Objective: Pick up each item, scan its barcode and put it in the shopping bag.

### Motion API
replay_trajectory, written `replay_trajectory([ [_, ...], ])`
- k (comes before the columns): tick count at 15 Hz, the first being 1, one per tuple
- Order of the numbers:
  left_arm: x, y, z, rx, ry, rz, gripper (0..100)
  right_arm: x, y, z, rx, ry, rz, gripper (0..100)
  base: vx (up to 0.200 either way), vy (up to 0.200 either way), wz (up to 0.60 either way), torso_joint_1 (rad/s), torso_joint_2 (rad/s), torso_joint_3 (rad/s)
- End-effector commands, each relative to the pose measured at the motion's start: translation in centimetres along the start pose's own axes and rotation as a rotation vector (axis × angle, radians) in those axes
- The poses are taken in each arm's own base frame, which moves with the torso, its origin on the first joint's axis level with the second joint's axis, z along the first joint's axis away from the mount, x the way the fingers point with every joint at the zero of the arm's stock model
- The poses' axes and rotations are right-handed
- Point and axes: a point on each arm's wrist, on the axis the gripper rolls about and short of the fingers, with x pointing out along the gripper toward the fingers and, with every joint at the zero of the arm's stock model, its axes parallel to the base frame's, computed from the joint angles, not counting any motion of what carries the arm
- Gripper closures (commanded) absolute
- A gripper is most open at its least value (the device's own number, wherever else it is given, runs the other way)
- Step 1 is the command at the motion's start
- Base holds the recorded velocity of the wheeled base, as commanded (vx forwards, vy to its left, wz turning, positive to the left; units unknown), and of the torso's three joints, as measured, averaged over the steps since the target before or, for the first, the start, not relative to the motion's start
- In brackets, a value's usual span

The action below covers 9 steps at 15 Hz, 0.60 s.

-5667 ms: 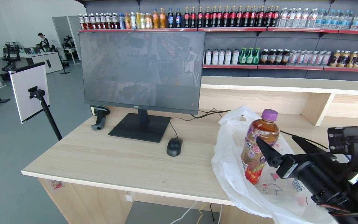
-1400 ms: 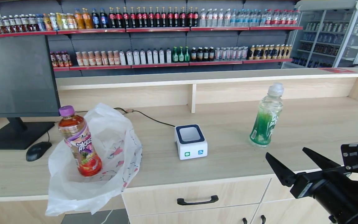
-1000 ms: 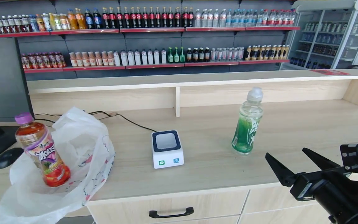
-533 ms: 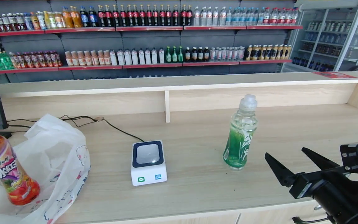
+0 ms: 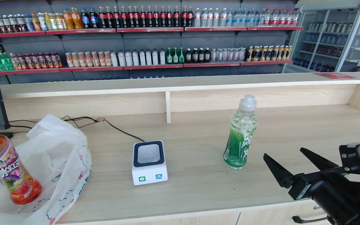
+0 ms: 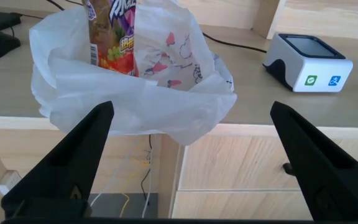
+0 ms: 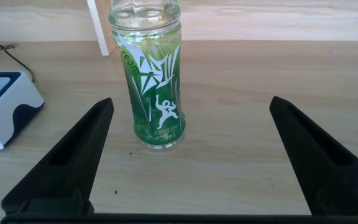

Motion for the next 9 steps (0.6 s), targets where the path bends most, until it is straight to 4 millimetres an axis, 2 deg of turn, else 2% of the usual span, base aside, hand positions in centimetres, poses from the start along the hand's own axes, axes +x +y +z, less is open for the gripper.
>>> replay_trajectory([
  [1,0.0,0.0,0.0,0.000,-0.001,0.002,0,0.6,0.4,0.1,0.003,-0.006,0.006,0,0.000,0.000,0.00,0.000,0.00,0.000],
  [6,0.0,0.0,0.0,0.007,-0.001,0.001,0,2.1,1.4,-0.4,-0.003,0.011,0.022,0,0.000,0.000,0.00,0.000,0.00,0.000],
  [9,0.0,0.0,0.0,0.006,-0.001,0.001,0,2.2,2.6,-0.6,-0.003,0.018,0.073,0,0.000,0.000,0.00,0.000,0.00,0.000],
])
